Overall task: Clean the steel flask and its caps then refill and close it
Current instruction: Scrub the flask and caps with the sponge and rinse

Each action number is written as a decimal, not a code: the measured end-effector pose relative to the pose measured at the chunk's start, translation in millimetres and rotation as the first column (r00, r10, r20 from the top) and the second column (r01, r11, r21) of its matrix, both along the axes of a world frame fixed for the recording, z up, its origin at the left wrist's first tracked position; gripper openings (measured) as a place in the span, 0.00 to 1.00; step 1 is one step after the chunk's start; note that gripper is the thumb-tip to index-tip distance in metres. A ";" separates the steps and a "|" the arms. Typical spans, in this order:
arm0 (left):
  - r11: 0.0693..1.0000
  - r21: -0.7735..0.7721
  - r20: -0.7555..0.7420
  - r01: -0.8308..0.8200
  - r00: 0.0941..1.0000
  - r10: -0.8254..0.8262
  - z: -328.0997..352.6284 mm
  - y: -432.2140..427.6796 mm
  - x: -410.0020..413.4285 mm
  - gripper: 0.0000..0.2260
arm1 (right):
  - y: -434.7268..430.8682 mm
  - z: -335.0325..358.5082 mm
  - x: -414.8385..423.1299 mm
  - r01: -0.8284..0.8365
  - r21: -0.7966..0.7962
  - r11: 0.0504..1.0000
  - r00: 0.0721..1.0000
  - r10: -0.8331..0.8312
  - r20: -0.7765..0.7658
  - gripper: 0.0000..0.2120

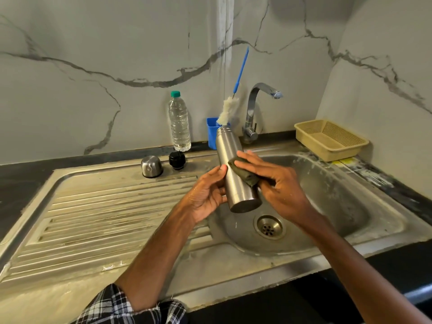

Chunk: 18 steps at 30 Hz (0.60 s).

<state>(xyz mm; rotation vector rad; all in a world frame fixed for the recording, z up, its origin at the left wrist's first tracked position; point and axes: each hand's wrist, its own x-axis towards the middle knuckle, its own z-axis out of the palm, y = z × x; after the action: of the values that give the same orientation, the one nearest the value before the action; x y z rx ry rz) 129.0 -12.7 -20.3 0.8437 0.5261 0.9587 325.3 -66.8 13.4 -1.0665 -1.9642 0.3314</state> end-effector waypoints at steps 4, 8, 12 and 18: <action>0.999 0.003 0.004 -0.032 0.999 0.032 -1.6 4.8 -3.2 0.16 | -36.6 -11.6 8.1 -0.107 -0.004 0.994 0.994 0.107 0.006 0.32; 0.993 0.093 -0.018 0.070 0.997 -0.069 -3.2 2.6 0.2 0.24 | -26.3 -1.9 10.2 -0.054 0.042 0.998 0.998 0.053 0.027 0.32; 0.980 0.125 -0.051 0.156 0.987 -0.151 -2.0 -1.7 1.6 0.29 | 18.0 20.3 8.8 0.086 0.055 0.995 0.996 -0.087 0.022 0.34; 0.992 0.073 0.015 0.108 0.994 -0.109 -1.8 1.5 -2.6 0.24 | 38.9 26.9 -1.3 0.112 0.006 0.994 0.994 -0.112 -0.001 0.33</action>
<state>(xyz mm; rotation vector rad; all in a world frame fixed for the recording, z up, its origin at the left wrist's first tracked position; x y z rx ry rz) 126.4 -11.2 -22.1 0.9174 0.4268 0.8892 324.0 -27.9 40.3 -1.1668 -1.8947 0.2651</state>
